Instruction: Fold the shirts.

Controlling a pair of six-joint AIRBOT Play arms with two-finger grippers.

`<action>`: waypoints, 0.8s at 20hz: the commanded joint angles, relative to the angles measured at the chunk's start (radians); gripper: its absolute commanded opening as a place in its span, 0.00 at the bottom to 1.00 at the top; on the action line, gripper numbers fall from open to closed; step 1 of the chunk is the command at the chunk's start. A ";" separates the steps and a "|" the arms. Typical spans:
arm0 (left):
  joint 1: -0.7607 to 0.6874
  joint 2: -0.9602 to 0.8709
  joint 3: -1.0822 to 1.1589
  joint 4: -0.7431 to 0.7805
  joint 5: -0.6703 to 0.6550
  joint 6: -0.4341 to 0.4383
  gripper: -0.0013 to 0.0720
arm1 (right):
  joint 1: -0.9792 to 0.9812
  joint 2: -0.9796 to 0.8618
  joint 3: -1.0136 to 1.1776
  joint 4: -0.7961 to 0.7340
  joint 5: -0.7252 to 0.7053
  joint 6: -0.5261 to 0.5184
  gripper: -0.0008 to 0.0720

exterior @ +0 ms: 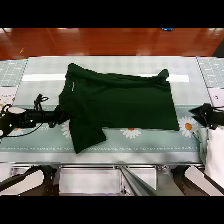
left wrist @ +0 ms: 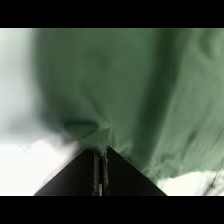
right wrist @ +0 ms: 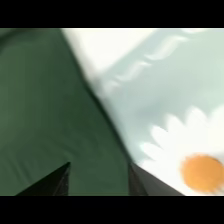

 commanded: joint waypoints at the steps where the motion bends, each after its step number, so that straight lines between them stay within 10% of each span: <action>1: -0.026 -0.032 0.075 -0.011 -0.045 0.017 0.05 | -0.050 -0.005 -0.045 -0.196 0.089 0.077 0.58; 14: -0.026 -0.033 0.080 -0.011 -0.046 -0.002 0.05 | 0.224 -0.190 -0.096 -0.006 -0.081 0.066 0.56; 16: -0.026 -0.033 0.081 -0.011 -0.045 -0.002 0.05 | 0.282 -0.208 -0.053 0.039 -0.092 0.049 0.16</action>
